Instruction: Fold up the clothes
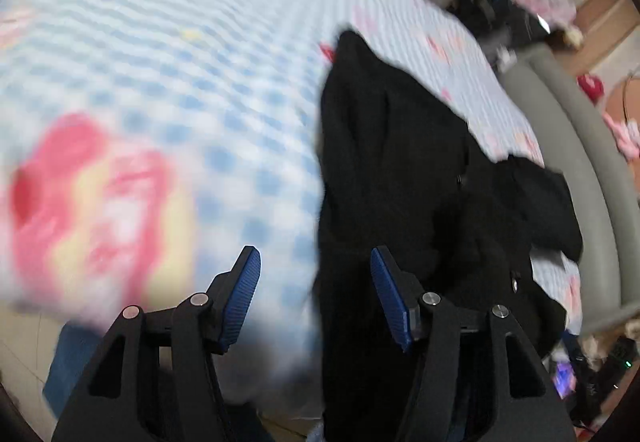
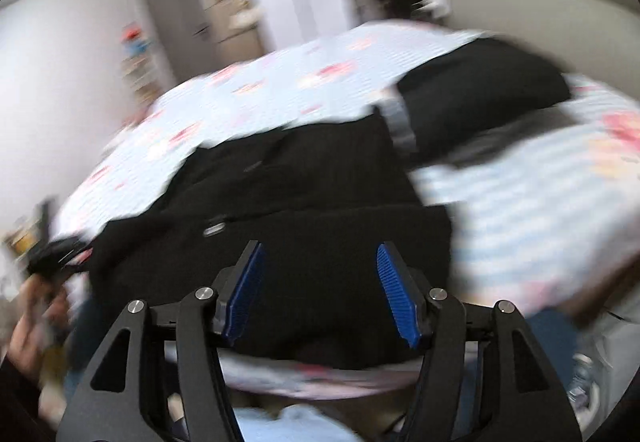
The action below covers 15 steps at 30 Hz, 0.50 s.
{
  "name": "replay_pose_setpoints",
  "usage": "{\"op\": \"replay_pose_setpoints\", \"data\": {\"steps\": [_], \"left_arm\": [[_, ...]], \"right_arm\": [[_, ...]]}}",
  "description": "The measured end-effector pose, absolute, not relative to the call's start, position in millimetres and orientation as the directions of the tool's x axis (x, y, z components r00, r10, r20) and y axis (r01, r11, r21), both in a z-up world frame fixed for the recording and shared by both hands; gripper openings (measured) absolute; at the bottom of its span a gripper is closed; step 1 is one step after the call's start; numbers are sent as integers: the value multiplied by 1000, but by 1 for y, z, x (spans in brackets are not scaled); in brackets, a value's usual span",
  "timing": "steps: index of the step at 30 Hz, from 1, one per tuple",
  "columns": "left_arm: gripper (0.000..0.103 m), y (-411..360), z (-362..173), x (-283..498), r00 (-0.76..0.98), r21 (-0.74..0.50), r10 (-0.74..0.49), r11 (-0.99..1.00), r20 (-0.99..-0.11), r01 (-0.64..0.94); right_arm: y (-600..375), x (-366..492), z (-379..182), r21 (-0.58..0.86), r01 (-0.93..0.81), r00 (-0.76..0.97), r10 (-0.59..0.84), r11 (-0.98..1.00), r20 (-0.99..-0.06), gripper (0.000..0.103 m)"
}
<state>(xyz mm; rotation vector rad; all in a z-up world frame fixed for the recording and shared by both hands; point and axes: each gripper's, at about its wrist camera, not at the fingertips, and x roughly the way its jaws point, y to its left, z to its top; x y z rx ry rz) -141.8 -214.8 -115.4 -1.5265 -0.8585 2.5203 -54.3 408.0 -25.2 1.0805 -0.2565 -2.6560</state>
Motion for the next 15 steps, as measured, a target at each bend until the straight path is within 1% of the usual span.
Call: {"op": "replay_pose_setpoints", "data": {"steps": [2, 3, 4, 5, 6, 7, 8, 9, 10, 11, 13, 15], "left_arm": [[59, -203, -128, -153, -418, -478, 376, -861, -827, 173], [58, -201, -128, -153, -417, -458, 358, -873, -836, 168], [55, -200, -128, -152, -416, -437, 340, -885, -843, 163], [48, -199, -128, -151, -416, -417, 322, -895, -851, 160], [45, -201, -128, -149, -417, -401, 304, -901, -856, 167], [36, -203, -127, -146, -418, -385, 286, -906, -862, 174], [26, -206, -127, -144, -419, -366, 265, -913, -869, 182], [18, -209, -126, -141, -413, -317, 212, -927, -885, 202], [1, -212, -124, -138, -396, -219, 116, -949, -911, 226], [1, -215, -124, -135, -384, -165, 64, -957, -921, 237], [1, -231, -121, -126, -418, -312, 193, -920, -888, 237], [2, -240, -106, -120, -484, -403, 261, -889, -835, 216]], "right_arm": [[391, -72, -40, 277, 208, -619, -346, -938, -705, 60], [385, -78, -46, 280, 210, -599, -349, -937, -720, 60], [382, -87, -53, 282, 206, -584, -349, -937, -733, 60], [382, -98, -61, 282, 199, -573, -345, -938, -743, 60], [381, -106, -67, 279, 194, -562, -340, -940, -754, 61], [380, -112, -72, 275, 194, -553, -337, -942, -762, 61], [378, -115, -75, 268, 197, -545, -332, -943, -770, 61], [377, -118, -78, 258, 201, -539, -326, -945, -777, 61], [377, -118, -80, 248, 208, -536, -322, -946, -781, 62], [377, -119, -80, 234, 216, -536, -315, -948, -783, 63], [378, -126, -86, 226, 218, -534, -310, -949, -787, 65], [382, -127, -88, 243, 212, -536, -320, -947, -781, 65]]}}
